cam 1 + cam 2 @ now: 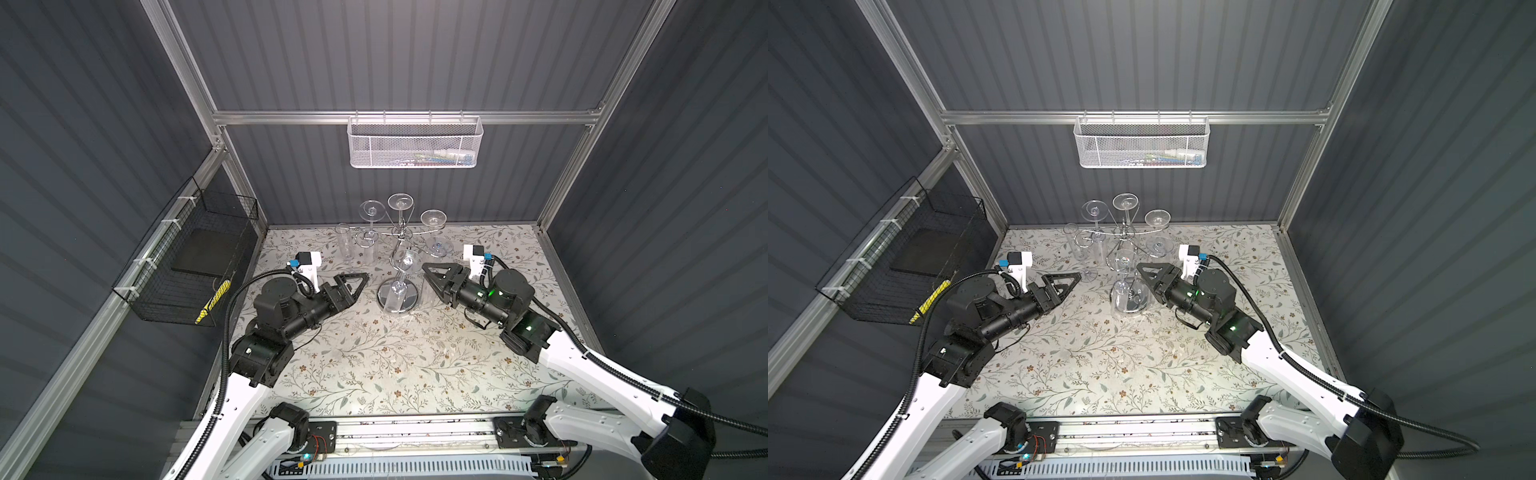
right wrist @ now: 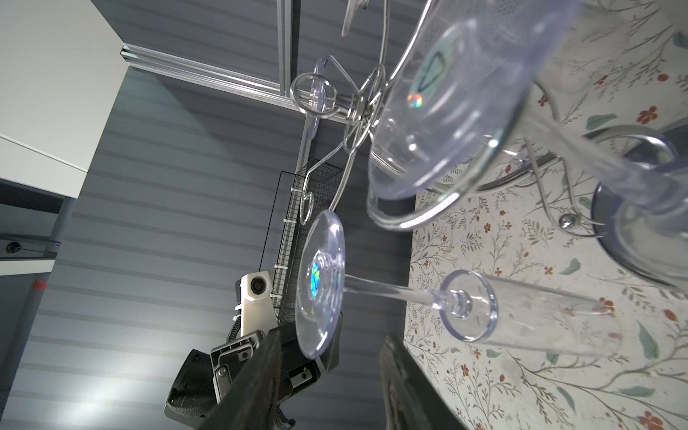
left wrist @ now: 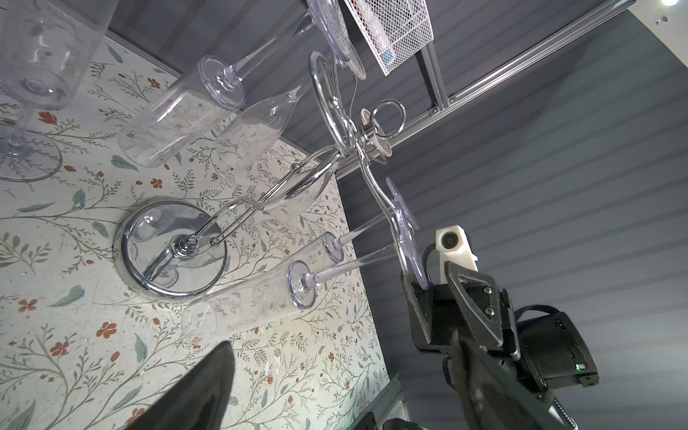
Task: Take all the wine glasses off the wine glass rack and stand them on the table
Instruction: 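Close the right gripper on the foot of the hanging flute glass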
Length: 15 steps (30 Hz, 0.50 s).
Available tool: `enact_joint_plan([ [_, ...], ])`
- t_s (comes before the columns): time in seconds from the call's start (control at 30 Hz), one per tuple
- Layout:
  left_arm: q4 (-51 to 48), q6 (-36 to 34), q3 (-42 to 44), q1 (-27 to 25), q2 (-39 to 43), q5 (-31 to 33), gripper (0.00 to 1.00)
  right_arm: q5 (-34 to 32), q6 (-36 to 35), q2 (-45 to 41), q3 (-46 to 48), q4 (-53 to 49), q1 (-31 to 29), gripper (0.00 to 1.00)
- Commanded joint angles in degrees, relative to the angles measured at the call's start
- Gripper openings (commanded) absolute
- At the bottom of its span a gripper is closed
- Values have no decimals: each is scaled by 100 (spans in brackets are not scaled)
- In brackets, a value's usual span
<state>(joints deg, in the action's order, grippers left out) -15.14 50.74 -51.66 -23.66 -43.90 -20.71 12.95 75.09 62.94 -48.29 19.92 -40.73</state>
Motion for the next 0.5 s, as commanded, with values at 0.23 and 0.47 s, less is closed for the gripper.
enact_joint_plan([
  [0.23,-235,-214,-31,-7,173,97,93,146,145,468,-277,641,-38,40],
  [0.47,-268,-253,-45,-7,164,109,93,146,210,563,-250,784,-39,28],
])
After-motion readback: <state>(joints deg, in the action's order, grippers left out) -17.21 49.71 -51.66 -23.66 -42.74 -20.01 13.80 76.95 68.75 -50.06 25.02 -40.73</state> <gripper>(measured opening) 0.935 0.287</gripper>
